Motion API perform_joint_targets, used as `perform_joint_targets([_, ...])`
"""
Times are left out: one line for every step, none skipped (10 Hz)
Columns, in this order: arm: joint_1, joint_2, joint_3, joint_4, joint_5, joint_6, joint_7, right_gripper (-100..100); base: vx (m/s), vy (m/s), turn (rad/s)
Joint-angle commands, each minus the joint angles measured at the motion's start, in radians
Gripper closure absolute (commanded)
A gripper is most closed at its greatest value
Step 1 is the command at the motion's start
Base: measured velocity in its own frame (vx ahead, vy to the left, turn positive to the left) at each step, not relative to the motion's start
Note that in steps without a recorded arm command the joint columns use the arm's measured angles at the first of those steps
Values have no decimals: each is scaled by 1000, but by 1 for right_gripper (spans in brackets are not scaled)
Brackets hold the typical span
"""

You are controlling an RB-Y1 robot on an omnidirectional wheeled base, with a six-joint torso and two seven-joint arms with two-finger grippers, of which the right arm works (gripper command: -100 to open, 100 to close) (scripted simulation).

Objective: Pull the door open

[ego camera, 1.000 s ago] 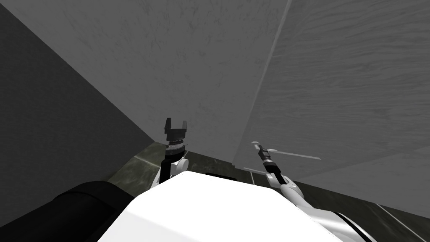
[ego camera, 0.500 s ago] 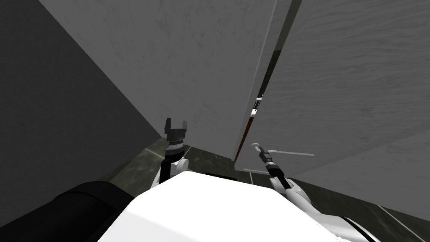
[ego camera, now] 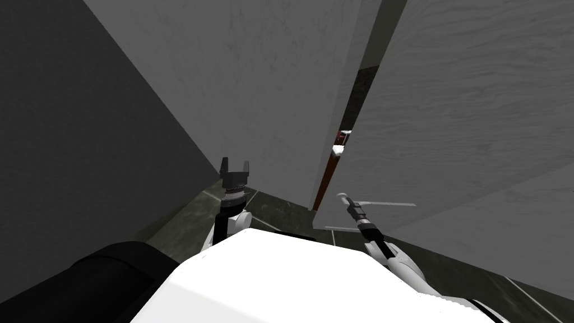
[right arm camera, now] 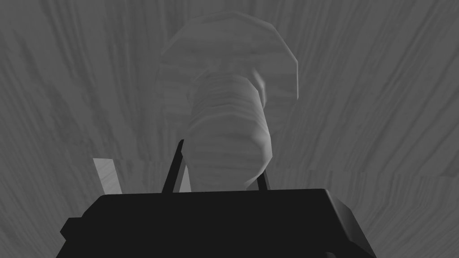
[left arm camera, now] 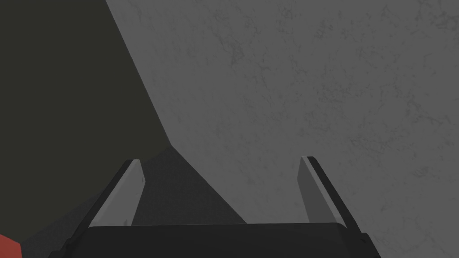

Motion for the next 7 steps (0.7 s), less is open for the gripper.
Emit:
perform_joint_targets([16,-15,13,4,6,-36,-16,100,-190,-71,100])
perform_joint_targets([27,-27,22,7,9,-61,-28,100,-184,-80,129])
perform_joint_targets([33,-33,27,8,11,-74,-34,100,-155,-85,96])
perform_joint_targets([45,-46,36,11,14,-99,-46,100,-146,-91,117])
perform_joint_targets([51,-52,40,13,16,-112,-52,100,-145,-71,90])
perform_joint_targets([61,-63,48,16,19,-134,-63,100,-144,-67,93])
perform_joint_targets([66,-67,52,17,21,-144,-68,100,-124,-59,75])
